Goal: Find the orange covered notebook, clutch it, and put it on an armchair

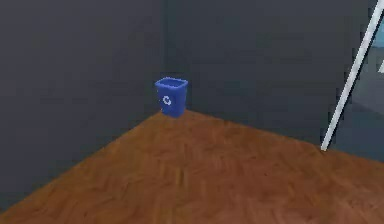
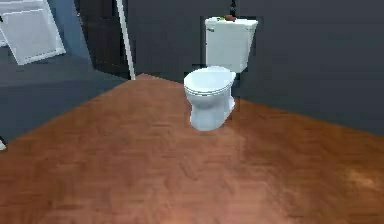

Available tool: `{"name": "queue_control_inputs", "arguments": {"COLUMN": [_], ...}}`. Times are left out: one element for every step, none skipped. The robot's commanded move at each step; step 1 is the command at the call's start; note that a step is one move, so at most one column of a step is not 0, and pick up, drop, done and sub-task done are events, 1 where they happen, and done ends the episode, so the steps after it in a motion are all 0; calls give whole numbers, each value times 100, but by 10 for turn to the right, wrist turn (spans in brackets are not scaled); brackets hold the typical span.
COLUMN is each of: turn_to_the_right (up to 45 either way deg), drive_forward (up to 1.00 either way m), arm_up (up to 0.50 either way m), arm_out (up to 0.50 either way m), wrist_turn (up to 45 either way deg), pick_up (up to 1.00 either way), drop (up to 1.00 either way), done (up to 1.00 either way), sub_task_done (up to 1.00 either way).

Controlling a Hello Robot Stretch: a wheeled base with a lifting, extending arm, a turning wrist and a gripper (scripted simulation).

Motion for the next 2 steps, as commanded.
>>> {"name": "queue_control_inputs", "arguments": {"turn_to_the_right": [450,150], "drive_forward": [0,0], "arm_up": [0,0], "arm_out": [0,0], "wrist_turn": [0,0], "pick_up": [0,0], "drop": [0,0], "done": [0,0], "sub_task_done": [0,0]}}
